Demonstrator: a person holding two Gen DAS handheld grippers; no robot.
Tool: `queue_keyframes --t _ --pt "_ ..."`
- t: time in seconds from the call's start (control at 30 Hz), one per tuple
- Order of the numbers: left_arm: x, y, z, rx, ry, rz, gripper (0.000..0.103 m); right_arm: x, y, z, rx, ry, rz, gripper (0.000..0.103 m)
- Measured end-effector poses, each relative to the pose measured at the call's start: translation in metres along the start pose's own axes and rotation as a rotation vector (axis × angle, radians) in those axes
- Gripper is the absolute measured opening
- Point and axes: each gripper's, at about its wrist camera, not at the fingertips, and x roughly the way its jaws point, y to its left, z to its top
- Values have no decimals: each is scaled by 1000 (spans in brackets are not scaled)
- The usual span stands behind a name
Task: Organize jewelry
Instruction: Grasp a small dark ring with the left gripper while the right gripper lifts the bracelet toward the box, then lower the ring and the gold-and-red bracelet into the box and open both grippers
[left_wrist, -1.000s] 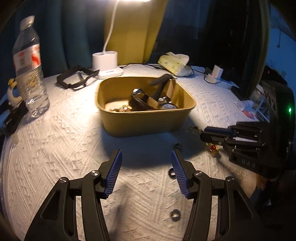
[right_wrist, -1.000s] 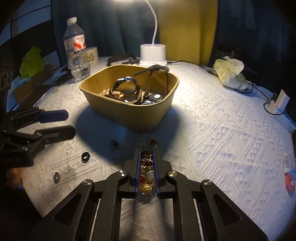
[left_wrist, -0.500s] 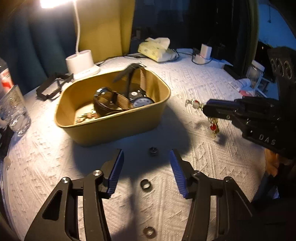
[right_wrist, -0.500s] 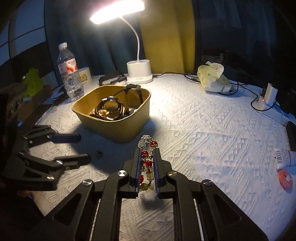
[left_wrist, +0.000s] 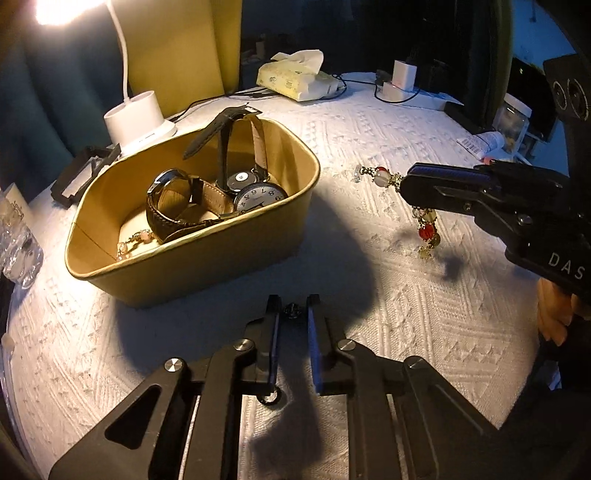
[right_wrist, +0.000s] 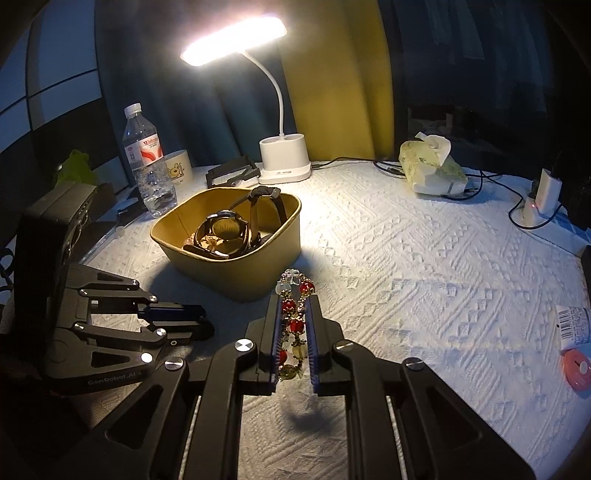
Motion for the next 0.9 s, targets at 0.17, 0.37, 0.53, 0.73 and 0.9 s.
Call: queue_keyframes --t 0.17,0.37,0.53,0.73,0.9 --pt "-5 2 0 -15 -20 -8 15 -3 0 2 -6 -9 -4 12" --pt "-28 6 6 -18 -97 2 15 -6 8 9 -28 -28 -8 12" --pt "-44 19 11 -39 -159 15 15 -7 18 17 -50 -42 -9 12" --pt "-59 43 13 -82 -223 32 15 -6 30 27 -75 -56 -14 12" --pt "-63 63 14 -108 -245 46 15 -1 39 34 -88 -66 -10 12"
